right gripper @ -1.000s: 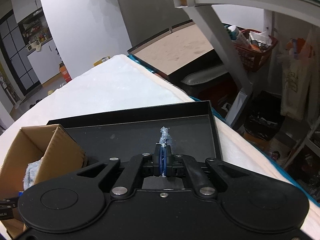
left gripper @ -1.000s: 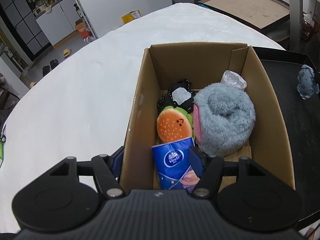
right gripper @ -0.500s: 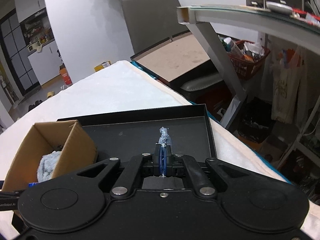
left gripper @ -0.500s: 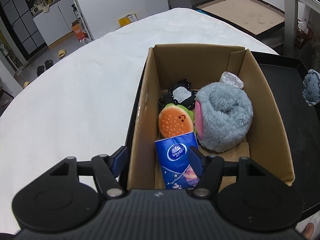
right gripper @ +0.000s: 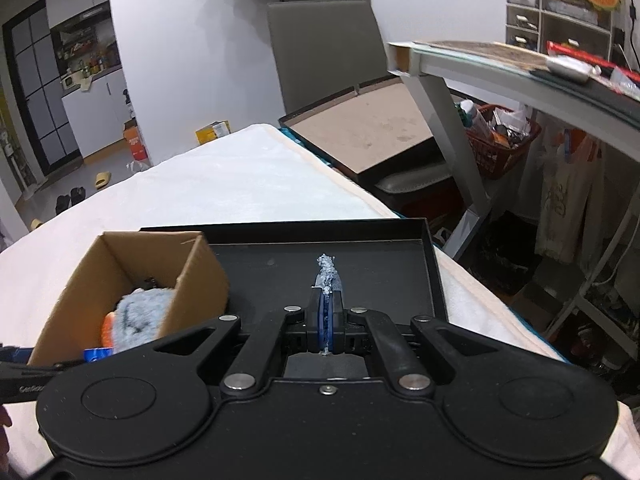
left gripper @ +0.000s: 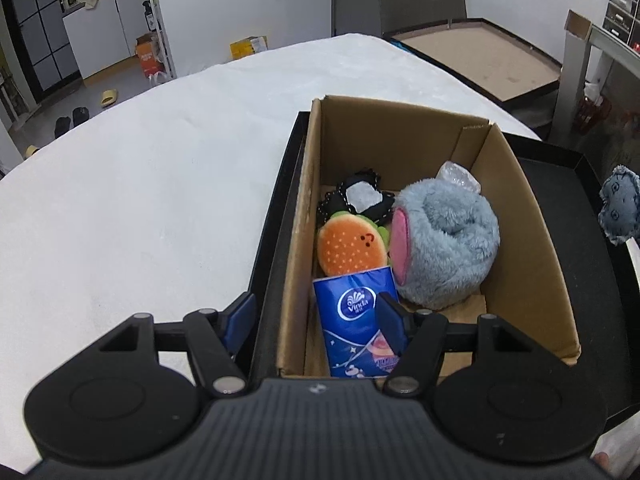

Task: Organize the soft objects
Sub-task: 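Carry the blue denim plush into the box and open the right gripper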

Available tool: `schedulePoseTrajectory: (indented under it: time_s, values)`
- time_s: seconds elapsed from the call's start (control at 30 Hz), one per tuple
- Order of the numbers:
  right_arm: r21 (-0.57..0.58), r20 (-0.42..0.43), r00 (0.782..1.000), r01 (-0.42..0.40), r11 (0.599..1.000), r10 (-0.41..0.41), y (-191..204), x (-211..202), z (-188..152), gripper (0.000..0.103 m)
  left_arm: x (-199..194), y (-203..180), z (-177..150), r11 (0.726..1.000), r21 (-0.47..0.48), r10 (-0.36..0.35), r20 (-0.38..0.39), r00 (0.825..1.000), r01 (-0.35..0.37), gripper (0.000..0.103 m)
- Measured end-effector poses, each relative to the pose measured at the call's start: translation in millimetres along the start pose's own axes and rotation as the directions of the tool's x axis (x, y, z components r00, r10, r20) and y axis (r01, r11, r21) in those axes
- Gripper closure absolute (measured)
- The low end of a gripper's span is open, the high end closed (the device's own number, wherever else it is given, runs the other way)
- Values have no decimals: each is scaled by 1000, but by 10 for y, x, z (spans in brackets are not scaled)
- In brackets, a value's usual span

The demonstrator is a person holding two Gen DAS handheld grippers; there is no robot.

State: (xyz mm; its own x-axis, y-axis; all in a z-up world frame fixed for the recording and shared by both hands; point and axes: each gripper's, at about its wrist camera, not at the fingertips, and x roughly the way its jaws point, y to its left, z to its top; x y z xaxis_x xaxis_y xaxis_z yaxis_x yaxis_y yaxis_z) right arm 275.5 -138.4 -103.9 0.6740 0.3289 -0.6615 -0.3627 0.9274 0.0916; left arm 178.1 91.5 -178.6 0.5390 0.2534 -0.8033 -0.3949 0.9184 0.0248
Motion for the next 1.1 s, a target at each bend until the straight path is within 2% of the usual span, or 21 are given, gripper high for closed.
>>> schedulePoseTrajectory:
  time_s: [0.1, 0.23, 0.57, 0.73, 1.1]
  values:
    - [-16, 1, 1000, 3, 1000, -3, 119, -68, 8, 102, -11, 62, -1, 999, -19, -27, 9, 1000, 28, 44]
    - [-37, 1, 1000, -2, 999, 2, 290, -148, 26, 102, -22, 155, -12, 997, -45, -57, 16, 998, 58, 56]
    - [-95, 5, 999, -41, 995, 42, 818, -224, 93, 101, -28, 365, -35, 986, -101, -130, 19, 991, 131, 75]
    - [-130, -2, 998, -65, 989, 65, 1058, -266, 115, 101, -14, 437, -41, 977, -133, -163, 20, 986, 164, 88]
    - [-158, -52, 995, -91, 983, 84, 1375, -268, 6, 101, -7, 495, -66, 968, -158, -192, 26, 981, 193, 88]
